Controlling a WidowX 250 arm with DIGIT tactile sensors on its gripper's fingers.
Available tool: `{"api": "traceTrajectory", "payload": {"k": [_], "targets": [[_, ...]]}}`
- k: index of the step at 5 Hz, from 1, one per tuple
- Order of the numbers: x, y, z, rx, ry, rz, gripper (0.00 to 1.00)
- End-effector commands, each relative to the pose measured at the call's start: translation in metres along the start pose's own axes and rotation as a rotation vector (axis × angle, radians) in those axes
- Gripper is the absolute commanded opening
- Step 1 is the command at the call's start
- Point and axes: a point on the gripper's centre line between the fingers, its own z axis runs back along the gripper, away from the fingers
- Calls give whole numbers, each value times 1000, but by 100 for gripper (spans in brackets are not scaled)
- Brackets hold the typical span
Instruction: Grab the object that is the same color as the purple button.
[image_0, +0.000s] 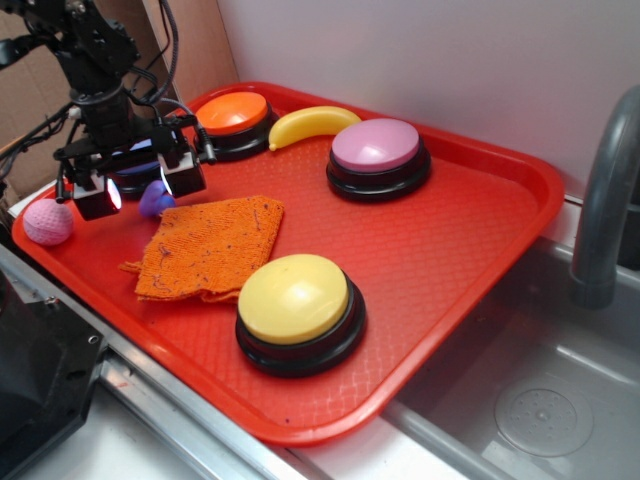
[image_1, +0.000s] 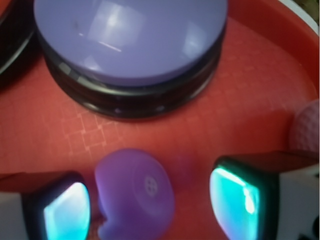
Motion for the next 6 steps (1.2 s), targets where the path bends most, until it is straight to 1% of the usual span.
{"api": "traceTrajectory", "payload": {"k": [1,2,3,4,5,6], "targets": [[6,3,-4,-6,-18,-3,0],[5,1,1,-35,-17,0,0],[7,-10,40,-51,-49,-89,0],[10,-16,89,-62,-3,-191,0],[0,-23,133,-93,21,-376,0],[-13,-32,169,-71,85,-601,0]]}}
